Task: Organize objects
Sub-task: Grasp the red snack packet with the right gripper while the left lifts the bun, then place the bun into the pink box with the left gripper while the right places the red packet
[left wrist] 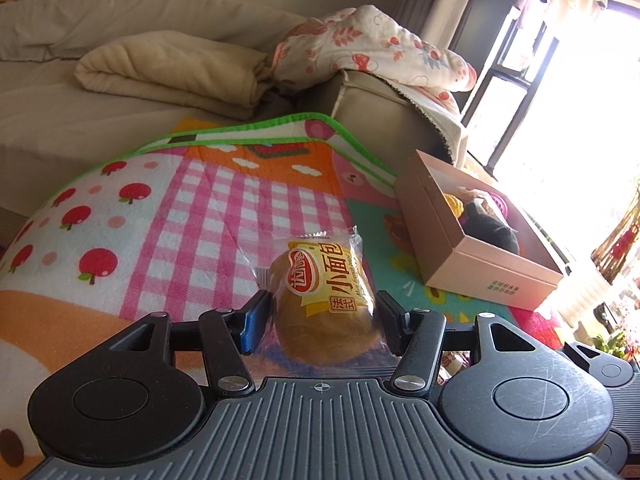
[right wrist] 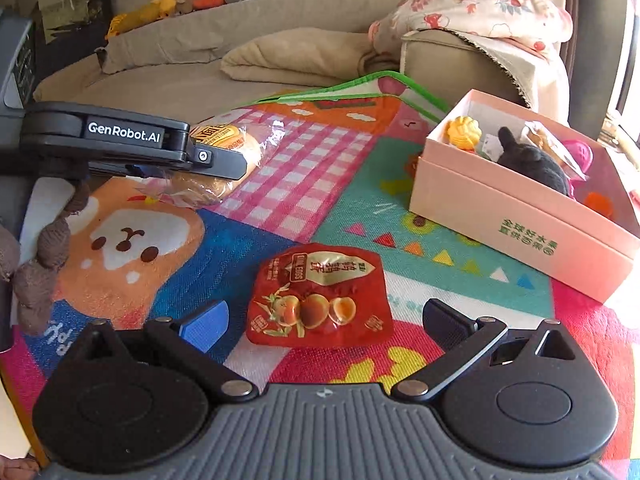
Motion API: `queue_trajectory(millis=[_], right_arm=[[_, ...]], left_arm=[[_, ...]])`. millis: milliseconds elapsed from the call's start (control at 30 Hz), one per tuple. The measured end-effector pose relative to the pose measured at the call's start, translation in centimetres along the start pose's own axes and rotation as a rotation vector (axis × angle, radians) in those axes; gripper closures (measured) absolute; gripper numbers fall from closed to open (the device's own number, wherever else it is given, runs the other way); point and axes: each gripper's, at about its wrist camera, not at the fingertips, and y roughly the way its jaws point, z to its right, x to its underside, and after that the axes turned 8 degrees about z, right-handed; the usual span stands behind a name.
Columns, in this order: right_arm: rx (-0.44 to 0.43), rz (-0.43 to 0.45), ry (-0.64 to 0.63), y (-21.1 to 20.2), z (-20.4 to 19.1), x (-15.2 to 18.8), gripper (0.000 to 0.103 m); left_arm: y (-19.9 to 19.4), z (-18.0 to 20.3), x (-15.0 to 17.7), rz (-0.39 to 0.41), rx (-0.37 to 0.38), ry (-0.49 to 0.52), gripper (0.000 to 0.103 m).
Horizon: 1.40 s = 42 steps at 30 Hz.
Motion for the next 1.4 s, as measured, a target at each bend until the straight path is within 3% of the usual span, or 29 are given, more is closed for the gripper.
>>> queue_trajectory(millis=[100,200,433,667,767,967,1100,1233,1400], right_arm=[[0.016,-0.018,0.014,1.3,-0.1,-0.2,0.003],[-0.004,-0.02,0.013,0.2,0.0,-0.5,0.026],[0.057,0.064,0.065,-7.1,3.8,1.5,0.026],[0.199,0.157,0.171,-11.5,8.5,2.6,0.026],[0.209,0.182,0.188,-11.6,9.3,2.3,0.026],[0.214,0.188,0.208,-11.1,10.3,2.7,0.026],[0.243,0.159,0.232,-10.4,11.3,3.5,0.026],[0.252,0.139,0.25,-9.9,12.5,4.1,0.026],[0.26,0.167,0.286,-10.0,13.8,3.5,0.026]], left_arm=[[-0.2,0.3,0.3,-0.008,0.002,0.011,0.041],[-0.3,0.8,0.7,-0.026,0.012,0.029,0.041],[-0.5,3.3,1.5,-0.077,0.087,0.103,0.041],[1.2,9.4,-3.4,0.025,0.209,0.182,0.041],[4.5,12.7,-6.7,0.081,0.238,0.218,0.041],[13.9,15.8,-10.2,0.087,0.314,0.092,0.04],[19.2,15.8,-9.2,0.009,0.231,0.021,0.042],[18.1,15.1,-8.3,0.047,0.278,0.034,0.042],[12.8,14.2,-7.0,0.099,0.326,0.104,0.042]])
